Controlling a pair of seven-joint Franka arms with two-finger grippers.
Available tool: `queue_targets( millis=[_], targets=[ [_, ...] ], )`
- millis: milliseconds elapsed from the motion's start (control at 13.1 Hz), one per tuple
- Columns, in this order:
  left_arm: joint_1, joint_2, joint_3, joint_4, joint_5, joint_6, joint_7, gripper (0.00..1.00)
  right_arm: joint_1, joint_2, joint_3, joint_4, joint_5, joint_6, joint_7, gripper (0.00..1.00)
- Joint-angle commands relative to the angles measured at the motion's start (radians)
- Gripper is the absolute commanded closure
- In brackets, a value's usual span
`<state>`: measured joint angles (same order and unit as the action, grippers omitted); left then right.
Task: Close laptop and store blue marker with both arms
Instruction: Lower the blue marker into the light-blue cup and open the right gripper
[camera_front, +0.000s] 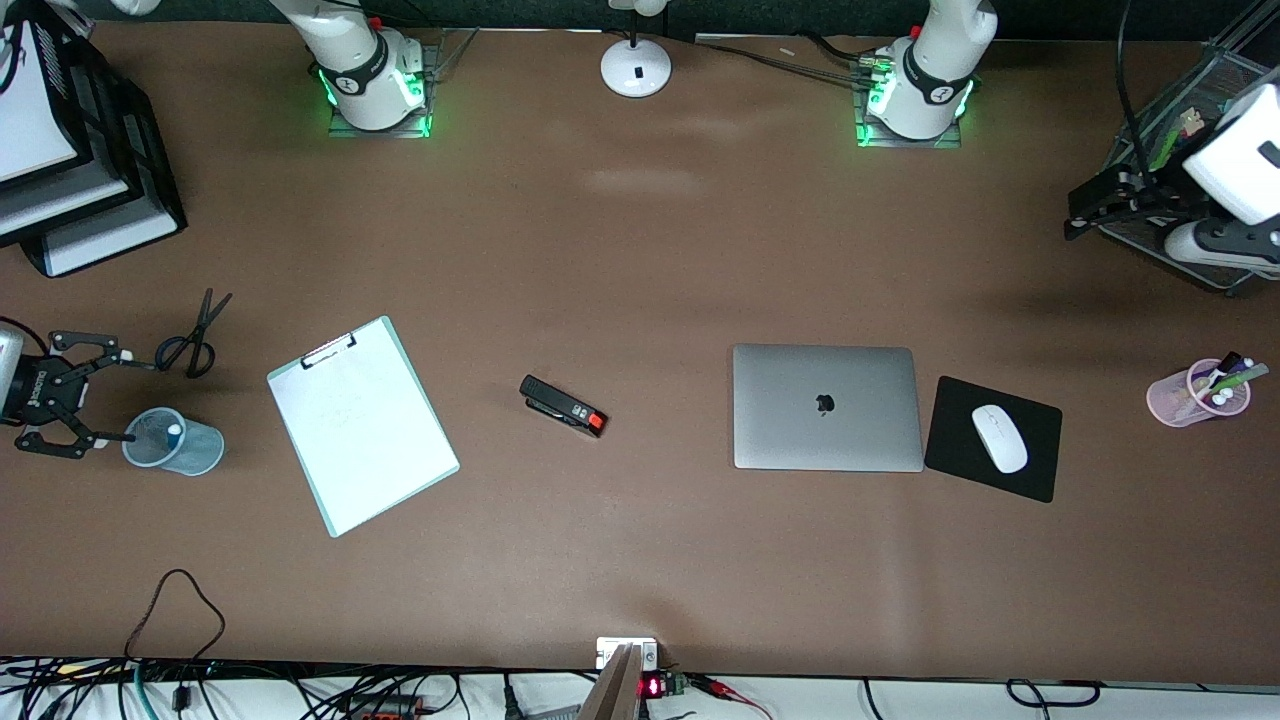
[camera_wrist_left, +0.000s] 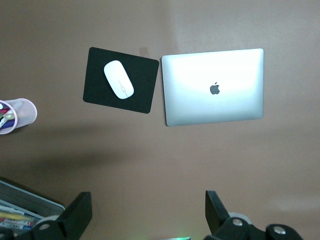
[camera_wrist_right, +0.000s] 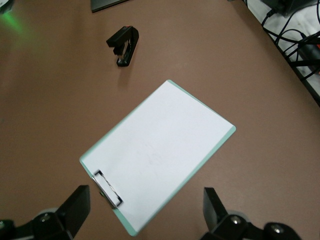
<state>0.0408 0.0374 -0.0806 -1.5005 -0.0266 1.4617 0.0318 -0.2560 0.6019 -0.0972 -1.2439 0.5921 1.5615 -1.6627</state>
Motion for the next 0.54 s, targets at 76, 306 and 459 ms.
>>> queue_targets(
  millis=[76, 306, 459],
  targets=[
    [0.019, 0.002, -0.007, 0.011, -0.019, -0.004, -0.024, 0.00, 0.098, -0.137, -0.001, -0.109, -0.084, 0.031, 0.318, 0.00],
    [0.010, 0.002, -0.011, 0.011, -0.016, -0.004, -0.076, 0.00, 0.176, -0.178, -0.001, -0.112, -0.184, 0.023, 0.638, 0.00],
    [0.005, 0.001, -0.027, 0.011, -0.016, -0.008, -0.113, 0.00, 0.225, -0.203, -0.001, -0.120, -0.230, 0.022, 0.830, 0.00]
  ],
)
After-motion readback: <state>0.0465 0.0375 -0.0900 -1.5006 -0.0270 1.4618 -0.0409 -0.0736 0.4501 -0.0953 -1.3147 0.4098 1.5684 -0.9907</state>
